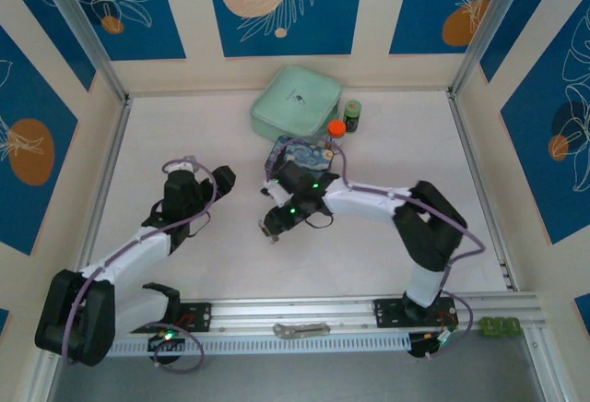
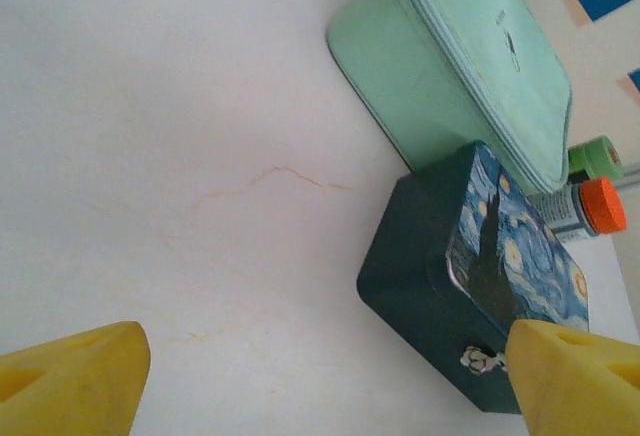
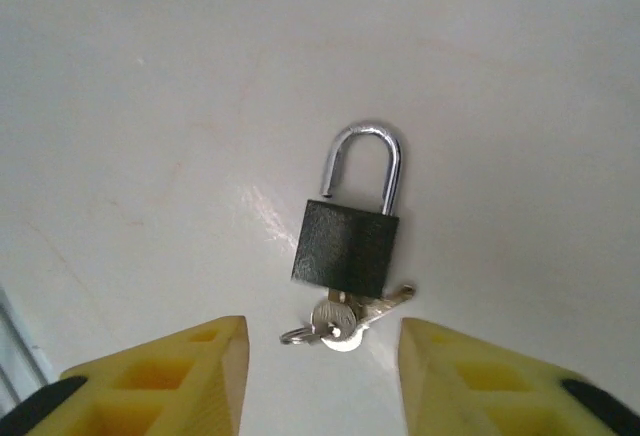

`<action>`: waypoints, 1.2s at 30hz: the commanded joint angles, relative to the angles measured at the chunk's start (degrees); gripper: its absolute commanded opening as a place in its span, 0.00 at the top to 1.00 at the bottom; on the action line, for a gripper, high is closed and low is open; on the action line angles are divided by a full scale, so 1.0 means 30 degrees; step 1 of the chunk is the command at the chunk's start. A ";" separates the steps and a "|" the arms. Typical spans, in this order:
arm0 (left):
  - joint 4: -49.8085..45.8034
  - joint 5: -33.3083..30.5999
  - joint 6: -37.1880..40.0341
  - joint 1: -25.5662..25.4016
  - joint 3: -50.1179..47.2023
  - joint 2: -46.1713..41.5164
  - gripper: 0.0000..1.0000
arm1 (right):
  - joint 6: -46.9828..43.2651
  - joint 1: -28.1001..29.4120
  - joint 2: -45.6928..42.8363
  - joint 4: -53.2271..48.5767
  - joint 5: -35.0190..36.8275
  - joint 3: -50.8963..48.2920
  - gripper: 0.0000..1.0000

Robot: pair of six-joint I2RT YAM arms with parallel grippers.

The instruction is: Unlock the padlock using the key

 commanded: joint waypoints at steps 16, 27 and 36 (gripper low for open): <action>-0.3464 -0.7343 1.1035 0.1977 0.3554 0.0966 0.01 | 0.0352 -1.3558 -0.9045 0.5372 0.7361 -0.7532 0.40; 0.4171 -0.9214 1.4962 0.2085 0.1750 0.5733 0.01 | -0.1558 -1.5910 -0.5964 1.6639 0.6426 -1.1587 0.40; 1.0577 -0.6619 1.6461 0.2572 -0.0332 0.8024 0.01 | -0.2172 -1.5966 -0.3750 2.3981 0.5498 -1.4194 0.01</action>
